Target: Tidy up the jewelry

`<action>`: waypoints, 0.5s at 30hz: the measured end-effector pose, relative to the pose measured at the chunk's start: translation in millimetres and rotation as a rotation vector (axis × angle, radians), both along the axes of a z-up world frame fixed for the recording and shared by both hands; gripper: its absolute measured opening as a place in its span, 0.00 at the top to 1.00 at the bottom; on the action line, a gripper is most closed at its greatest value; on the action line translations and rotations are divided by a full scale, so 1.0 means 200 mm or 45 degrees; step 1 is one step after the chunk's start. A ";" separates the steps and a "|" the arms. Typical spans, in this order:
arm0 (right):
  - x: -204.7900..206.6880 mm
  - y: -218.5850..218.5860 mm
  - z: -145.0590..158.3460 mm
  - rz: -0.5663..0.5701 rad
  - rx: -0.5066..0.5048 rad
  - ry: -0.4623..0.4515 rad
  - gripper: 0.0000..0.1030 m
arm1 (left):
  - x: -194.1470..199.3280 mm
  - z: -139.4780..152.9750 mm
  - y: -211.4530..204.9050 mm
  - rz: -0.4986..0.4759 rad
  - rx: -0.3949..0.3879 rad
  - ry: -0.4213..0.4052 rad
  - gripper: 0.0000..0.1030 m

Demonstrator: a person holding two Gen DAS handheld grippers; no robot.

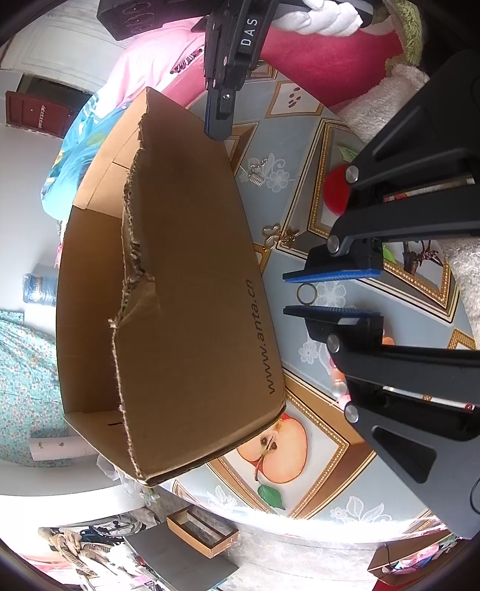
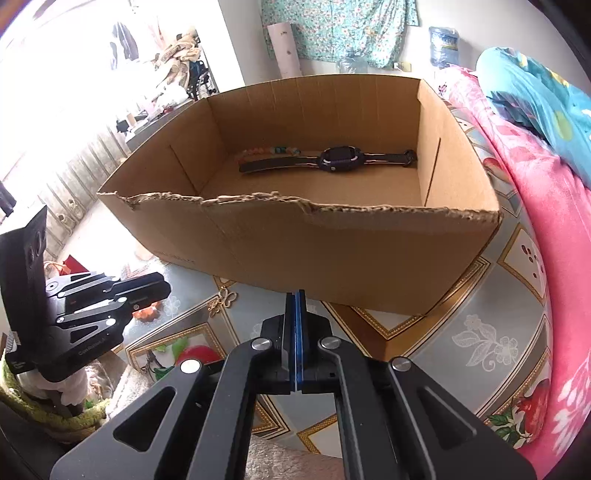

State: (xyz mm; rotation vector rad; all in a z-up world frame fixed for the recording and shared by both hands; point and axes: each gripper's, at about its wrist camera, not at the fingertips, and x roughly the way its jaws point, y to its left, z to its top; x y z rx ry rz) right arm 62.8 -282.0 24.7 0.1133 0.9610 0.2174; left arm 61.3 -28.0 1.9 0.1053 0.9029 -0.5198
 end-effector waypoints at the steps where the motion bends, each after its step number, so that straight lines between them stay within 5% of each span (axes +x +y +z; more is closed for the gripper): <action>1: 0.00 0.00 0.00 -0.008 -0.023 -0.006 1.00 | 0.00 0.00 0.00 0.000 -0.001 0.001 0.89; 5: 0.03 0.11 -0.09 0.033 -0.095 0.029 0.87 | 0.00 0.00 0.01 0.001 -0.002 -0.001 0.89; 7: 0.02 0.17 -0.14 0.074 -0.167 0.023 0.67 | 0.00 0.00 0.01 0.004 -0.003 0.001 0.89; 14: 0.07 0.23 -0.23 0.108 -0.265 -0.003 0.66 | 0.00 0.00 0.02 0.010 -0.002 0.000 0.89; 15: 0.08 0.22 -0.23 0.106 -0.249 0.004 0.74 | 0.00 0.00 0.02 0.011 -0.002 0.001 0.89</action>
